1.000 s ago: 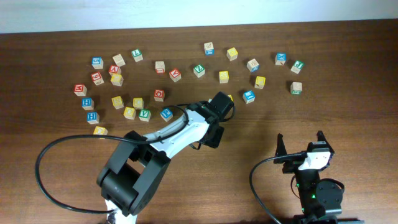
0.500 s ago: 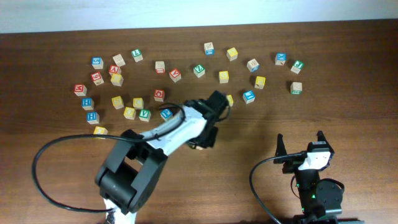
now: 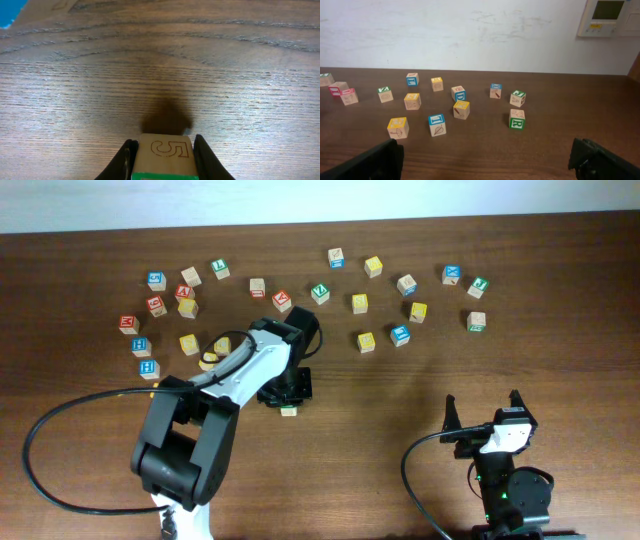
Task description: Spell out RSS
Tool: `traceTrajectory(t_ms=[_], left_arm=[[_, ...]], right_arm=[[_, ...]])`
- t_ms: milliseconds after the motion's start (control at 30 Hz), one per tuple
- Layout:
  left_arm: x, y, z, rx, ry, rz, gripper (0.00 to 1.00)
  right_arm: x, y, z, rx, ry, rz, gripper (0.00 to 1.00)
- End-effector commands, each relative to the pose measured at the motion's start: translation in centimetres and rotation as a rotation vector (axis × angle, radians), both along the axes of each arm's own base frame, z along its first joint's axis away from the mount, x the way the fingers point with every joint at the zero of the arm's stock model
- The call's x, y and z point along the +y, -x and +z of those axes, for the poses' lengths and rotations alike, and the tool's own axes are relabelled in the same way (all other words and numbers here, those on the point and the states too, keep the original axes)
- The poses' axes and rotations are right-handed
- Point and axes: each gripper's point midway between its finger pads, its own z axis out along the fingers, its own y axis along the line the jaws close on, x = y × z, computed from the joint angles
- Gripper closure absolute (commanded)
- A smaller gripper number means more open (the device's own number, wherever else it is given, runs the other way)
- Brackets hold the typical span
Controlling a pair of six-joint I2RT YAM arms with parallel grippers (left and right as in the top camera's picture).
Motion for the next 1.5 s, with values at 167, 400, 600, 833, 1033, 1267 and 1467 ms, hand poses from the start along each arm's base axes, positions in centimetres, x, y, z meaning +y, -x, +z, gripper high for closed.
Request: traceTrajectory(t_ms=[167,400,600,833,1033,1267,1467], left_arm=[[-1.1,-0.1,0.3,0.011,0.056,0.002,0.82],[-1.1,0.0,0.3,0.012,0.056,0.001,0.66],[-0.6,-1.2,0.9,-0.011,0.069,-0.004,0.66],[-0.6,-6.6,7.8,-0.135,0.122,-0.002,0.62],[12.2,-10.1,11.9,-0.177,-0.008,0.275,0.4],[20.9,-10.3,10.8,-0.173,-0.072,0.469,0.01],[20.9,-9.9,10.5,-0.148,-0.07,0.461,0.01]], right_arm=[[-0.1,0.0,-0.3,0.006,-0.005,-0.003,0.02],[-0.1,0.0,-0.3,0.006,-0.005,-0.003,0.02],[-0.1,0.0,-0.3,0.006,-0.005,-0.003,0.02],[-0.1,0.0,-0.3,0.006,-0.005,-0.003,0.02],[-0.1,0.0,-0.3,0.006,-0.005,-0.003,0.02],[-0.1,0.0,-0.3,0.006,-0.005,-0.003,0.02],[-0.1,0.0,-0.3,0.006,-0.005,-0.003,0.02]])
